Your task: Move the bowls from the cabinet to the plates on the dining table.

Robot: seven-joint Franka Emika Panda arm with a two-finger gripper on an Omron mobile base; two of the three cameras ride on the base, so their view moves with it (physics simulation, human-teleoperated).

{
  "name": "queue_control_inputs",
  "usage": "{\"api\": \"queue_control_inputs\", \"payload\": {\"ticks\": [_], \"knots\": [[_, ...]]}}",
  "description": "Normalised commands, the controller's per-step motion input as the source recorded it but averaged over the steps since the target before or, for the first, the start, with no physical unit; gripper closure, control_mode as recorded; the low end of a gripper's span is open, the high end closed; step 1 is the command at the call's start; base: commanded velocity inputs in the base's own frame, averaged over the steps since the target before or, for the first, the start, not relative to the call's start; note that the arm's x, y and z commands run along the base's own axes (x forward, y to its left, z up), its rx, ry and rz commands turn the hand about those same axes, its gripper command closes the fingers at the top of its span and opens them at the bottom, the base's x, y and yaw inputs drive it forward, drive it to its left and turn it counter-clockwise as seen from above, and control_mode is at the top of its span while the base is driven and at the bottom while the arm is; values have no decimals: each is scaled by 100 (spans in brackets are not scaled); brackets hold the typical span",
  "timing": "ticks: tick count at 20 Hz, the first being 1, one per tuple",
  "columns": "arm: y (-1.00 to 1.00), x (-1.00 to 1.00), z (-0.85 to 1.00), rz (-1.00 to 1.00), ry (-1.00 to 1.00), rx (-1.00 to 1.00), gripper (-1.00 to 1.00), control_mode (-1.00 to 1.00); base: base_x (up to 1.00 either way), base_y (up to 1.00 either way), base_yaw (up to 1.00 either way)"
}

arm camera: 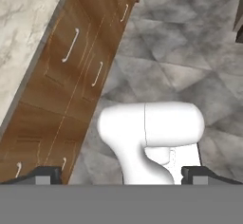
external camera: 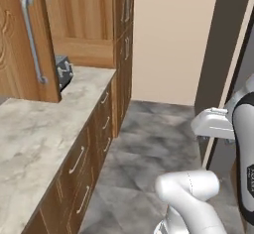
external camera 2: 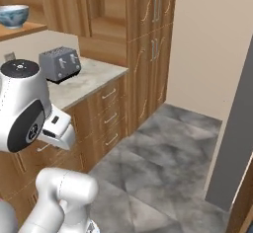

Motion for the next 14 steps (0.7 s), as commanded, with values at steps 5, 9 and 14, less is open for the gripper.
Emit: {"api": "queue_control_inputs", "payload": {"ticks": [5, 9, 14], "knots": [[0, 0, 0, 0, 0, 0, -100, 100, 84, -45, 14], [0, 0, 0, 0, 0, 0, -100, 100, 88, -38, 20], [0, 0, 0, 0, 0, 0, -100, 100, 39, -31, 56]]}}
